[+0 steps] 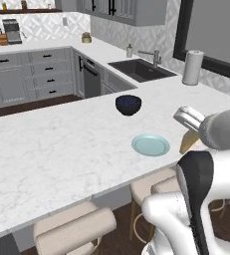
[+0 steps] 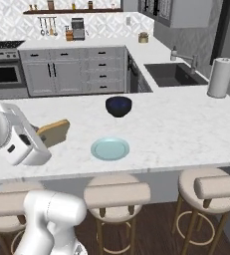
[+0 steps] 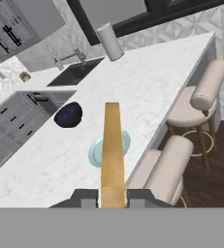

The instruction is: Start the toaster. Once the lever pops up, take the bread to the plate on the dining counter.

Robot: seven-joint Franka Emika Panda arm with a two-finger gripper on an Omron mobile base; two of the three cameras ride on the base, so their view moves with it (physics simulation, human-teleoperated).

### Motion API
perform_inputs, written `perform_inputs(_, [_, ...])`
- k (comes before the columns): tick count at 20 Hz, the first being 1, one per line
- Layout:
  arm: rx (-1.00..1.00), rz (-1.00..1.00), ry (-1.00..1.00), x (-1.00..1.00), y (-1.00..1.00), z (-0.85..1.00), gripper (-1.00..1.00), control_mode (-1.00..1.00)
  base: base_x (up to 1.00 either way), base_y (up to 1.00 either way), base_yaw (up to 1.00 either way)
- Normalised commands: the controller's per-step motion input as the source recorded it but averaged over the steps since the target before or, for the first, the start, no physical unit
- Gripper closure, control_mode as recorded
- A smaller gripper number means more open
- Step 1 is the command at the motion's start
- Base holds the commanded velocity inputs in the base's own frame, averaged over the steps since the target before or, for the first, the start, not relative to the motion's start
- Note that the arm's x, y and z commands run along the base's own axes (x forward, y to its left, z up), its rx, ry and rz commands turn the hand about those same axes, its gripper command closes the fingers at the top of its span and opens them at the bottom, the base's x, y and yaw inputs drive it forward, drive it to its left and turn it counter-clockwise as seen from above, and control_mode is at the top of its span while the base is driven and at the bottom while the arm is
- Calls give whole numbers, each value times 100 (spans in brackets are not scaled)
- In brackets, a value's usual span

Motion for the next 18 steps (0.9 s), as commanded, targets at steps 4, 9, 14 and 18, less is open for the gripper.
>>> perform_inputs(4, [5, 35, -1, 18, -64, 0, 100, -100, 0, 0, 0])
perform_inputs(9, [17, 37, 6, 31, -78, 0, 100, -100, 0, 0, 0])
perform_inputs(14, [18, 42, 6, 58, -58, -8, 100, -100, 0, 0, 0])
perform_inputs(18, [5, 30, 0, 94, -13, -46, 100, -100, 0, 0, 0])
